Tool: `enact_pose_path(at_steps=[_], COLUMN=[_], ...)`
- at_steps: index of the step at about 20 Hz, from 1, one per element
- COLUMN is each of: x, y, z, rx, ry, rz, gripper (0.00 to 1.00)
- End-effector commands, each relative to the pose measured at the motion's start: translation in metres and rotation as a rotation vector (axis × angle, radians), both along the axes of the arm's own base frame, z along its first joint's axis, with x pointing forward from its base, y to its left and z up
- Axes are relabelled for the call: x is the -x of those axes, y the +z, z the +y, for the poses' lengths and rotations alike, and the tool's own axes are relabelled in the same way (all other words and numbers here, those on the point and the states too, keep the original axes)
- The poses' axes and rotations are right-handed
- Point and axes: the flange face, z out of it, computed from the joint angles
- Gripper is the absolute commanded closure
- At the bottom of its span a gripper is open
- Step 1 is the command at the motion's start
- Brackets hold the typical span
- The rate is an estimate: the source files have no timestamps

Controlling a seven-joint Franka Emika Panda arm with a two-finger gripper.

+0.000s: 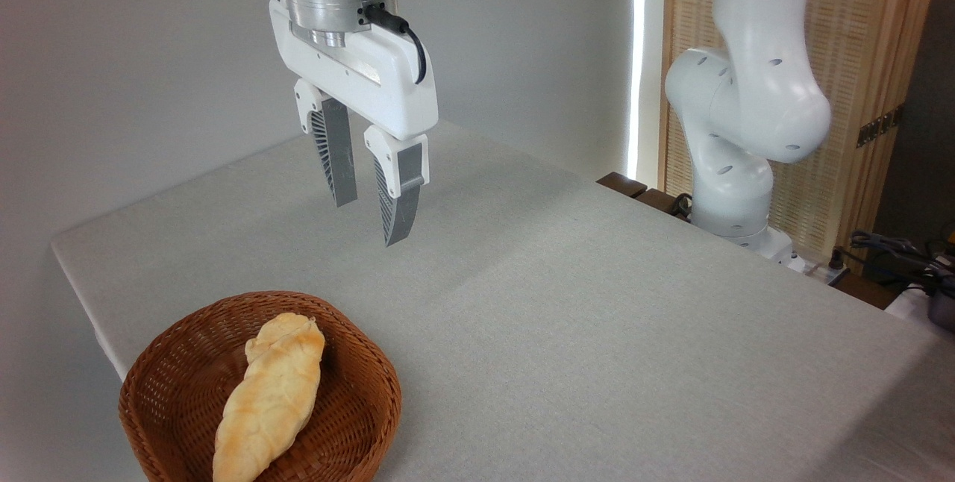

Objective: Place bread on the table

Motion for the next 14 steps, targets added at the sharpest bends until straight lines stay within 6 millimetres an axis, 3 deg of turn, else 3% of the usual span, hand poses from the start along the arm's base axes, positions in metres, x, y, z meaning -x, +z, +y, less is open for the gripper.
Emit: enact_pose_path(at_steps=[1, 14], x=[-0.0015, -0.0018], y=[0.0025, 0.0017], z=[0.002, 0.0008], rx=[-0.01, -0.009], ry=[0.01, 0.007], rz=[0.017, 0.018], gripper=[0.0, 0.0])
